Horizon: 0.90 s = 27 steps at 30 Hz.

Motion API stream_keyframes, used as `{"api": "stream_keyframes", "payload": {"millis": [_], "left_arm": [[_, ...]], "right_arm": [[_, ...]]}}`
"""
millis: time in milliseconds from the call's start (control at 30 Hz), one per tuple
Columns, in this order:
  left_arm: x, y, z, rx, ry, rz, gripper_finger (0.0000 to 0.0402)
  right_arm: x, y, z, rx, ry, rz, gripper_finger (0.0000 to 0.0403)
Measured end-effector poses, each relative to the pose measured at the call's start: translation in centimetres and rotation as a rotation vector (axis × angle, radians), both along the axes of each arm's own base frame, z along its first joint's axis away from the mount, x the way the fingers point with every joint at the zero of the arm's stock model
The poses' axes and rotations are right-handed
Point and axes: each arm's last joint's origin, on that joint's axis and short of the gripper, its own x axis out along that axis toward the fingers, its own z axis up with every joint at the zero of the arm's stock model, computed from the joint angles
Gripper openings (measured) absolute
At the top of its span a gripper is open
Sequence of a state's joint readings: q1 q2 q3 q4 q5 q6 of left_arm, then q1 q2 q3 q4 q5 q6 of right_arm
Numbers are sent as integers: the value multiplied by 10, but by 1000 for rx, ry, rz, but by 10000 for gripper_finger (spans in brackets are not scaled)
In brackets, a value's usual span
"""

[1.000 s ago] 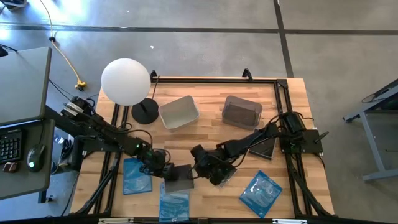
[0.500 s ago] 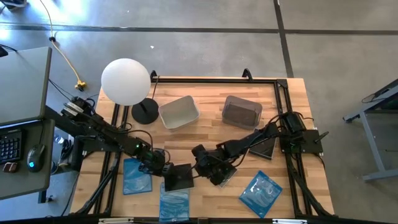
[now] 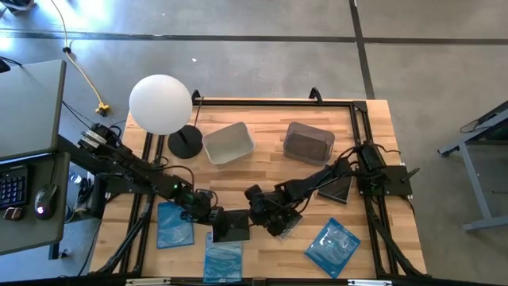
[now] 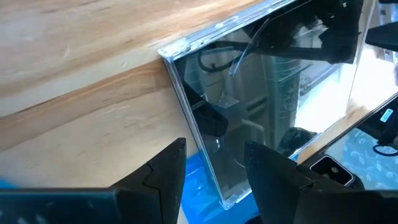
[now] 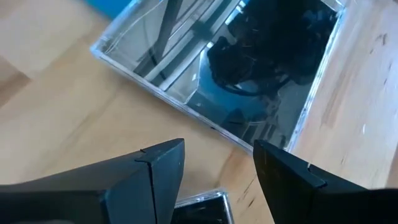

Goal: Pick & place jewel cases by type
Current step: Put the bottom left black CD case into the gray bin

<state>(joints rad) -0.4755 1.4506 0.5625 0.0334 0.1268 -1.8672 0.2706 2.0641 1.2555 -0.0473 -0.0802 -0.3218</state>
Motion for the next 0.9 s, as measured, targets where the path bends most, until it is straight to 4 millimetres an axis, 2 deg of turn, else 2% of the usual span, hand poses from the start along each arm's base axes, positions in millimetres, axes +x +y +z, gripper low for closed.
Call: {"api": "stream_keyframes", "payload": {"millis": [400, 667, 900], "left_arm": [[8, 18, -1, -19, 11, 18, 159], [7, 16, -1, -80, 43, 2, 159], [15, 12, -14, -100, 43, -11, 159]], "right_arm": [[3, -4, 1, -118, -55, -33, 188], [3, -3, -7, -168, -53, 27, 188], [3, 2, -7, -171, -66, 61, 188]]}}
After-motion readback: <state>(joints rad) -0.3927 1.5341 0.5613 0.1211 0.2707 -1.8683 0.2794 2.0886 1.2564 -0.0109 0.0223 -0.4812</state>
